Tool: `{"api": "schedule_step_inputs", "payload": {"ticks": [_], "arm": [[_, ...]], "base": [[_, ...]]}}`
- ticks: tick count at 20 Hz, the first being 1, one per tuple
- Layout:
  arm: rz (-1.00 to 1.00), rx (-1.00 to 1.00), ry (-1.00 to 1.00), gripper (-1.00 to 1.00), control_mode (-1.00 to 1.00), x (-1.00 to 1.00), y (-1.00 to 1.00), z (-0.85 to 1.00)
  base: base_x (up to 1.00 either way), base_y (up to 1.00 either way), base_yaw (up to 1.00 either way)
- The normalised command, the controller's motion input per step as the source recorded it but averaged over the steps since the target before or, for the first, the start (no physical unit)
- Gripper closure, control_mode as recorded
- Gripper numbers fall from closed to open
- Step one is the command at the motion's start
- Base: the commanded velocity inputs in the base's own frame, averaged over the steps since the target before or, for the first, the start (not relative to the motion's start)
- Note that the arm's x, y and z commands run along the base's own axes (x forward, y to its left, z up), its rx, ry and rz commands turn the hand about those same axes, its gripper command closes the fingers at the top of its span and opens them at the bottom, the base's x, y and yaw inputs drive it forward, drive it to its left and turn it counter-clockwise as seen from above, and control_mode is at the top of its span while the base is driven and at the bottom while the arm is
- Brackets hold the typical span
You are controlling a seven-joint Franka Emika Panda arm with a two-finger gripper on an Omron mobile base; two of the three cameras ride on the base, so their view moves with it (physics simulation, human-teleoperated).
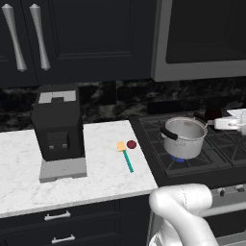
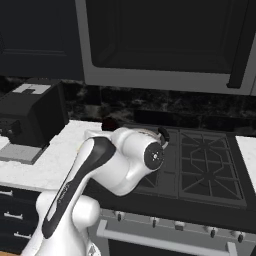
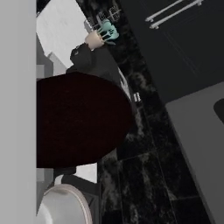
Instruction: Put the avocado and tomato in the pot. Retrieve the spatula and lightly stir the vegetables in the pot.
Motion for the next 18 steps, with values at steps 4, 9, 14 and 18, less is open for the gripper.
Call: {"api": "schedule_step_inputs", "payload": {"ticks": [4,9,14,18], "arm": [[0.01,0.00,0.00,1.00,-1.00,0.44,-0.08,-0.14],[0.04,0.00,0.00,1.00,-1.00,0.33,-0.09,-0.29],[0.04,0.00,-0.05,1.00,-1.00,0.28,-0.09,-0.35],[0.00,0.00,-0.06,1.00,-1.00,0.21,0.00,-0.19]], "base": [[0.00,0.00,0.00],[0.00,0.00,0.00],[0.00,0.00,0.00],[0.00,0.00,0.00]]}}
